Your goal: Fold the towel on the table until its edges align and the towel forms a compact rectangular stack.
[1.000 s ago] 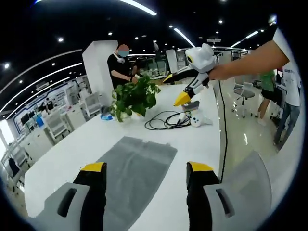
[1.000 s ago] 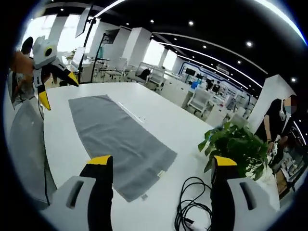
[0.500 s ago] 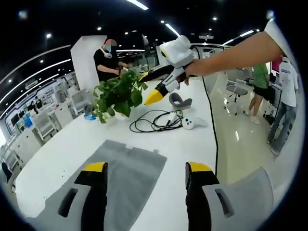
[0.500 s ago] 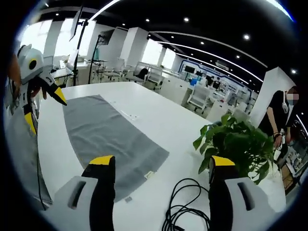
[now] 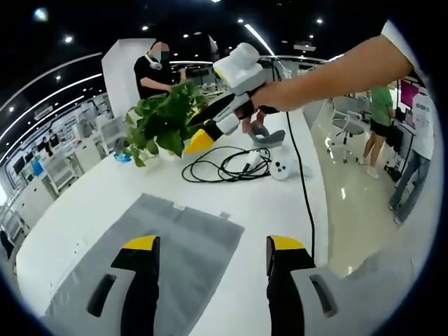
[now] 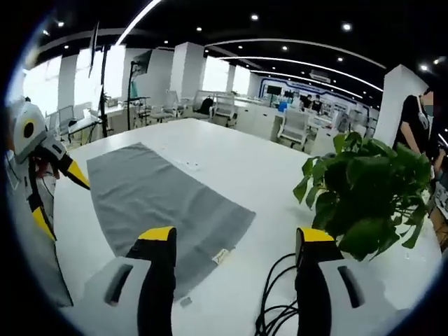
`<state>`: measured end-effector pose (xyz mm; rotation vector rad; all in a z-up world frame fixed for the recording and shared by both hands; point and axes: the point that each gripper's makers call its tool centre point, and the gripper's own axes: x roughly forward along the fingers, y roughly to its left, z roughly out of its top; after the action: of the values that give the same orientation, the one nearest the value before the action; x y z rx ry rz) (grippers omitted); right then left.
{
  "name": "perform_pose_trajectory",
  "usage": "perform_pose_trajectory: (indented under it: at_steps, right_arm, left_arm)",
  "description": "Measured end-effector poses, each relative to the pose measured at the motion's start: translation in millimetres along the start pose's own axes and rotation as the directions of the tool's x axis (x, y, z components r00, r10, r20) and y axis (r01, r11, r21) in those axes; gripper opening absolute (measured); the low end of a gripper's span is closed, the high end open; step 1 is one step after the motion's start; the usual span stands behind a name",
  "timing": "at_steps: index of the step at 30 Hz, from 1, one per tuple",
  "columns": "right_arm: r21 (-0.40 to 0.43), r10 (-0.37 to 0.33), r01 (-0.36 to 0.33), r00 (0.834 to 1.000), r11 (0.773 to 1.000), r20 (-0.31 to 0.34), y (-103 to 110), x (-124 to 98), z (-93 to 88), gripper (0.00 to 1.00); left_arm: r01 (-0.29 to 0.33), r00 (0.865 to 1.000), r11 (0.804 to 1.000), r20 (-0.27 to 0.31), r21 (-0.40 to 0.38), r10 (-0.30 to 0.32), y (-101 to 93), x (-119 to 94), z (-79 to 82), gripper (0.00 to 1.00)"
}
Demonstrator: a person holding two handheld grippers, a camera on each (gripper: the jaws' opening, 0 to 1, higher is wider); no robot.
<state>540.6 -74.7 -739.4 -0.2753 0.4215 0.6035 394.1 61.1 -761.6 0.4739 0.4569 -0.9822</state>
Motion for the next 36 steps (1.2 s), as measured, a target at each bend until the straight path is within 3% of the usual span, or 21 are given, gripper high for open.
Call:
perform_pose_trajectory:
  at_steps: [3,13,19,27,31,36]
  right_arm:
    - [0.021,0.011,-0.011,1.000,1.000,-0.003,-3,8,-5.7,0.65]
    - [0.059,0.035,-0.034,0.999,0.998,-0.019,-6,44,-24.2,0.62]
    - [0.033,0.028,-0.028,0.999,0.999,-0.022,-9,70,-32.7,0.58]
    - [0.017,0.048,-0.047,0.996,0.999,-0.077,-12,106,-48.6,0.48]
    - [0.033,0.056,-0.053,0.994,0.998,-0.091,-14,126,-56.6,0.46]
    - [0.027,0.076,-0.073,0.992,0.997,-0.102,-14,144,-65.3,0.43]
  left_arm:
    - [0.013,1.000,0.999,-0.028,0.046,-0.012,-4.2,10,-5.9,0.62]
    - [0.055,0.995,0.998,-0.079,0.014,-0.054,-9.9,42,-23.5,0.57]
    - [0.080,0.991,0.997,-0.107,0.011,-0.079,-19.1,65,-33.6,0.51]
    - [0.097,0.992,0.995,-0.084,-0.019,-0.098,-24.8,100,-30.3,0.47]
    - [0.096,0.992,0.995,-0.081,-0.033,-0.098,-23.6,120,-40.8,0.41]
    - [0.099,0.991,0.993,-0.088,-0.062,-0.104,-26.9,133,-48.0,0.41]
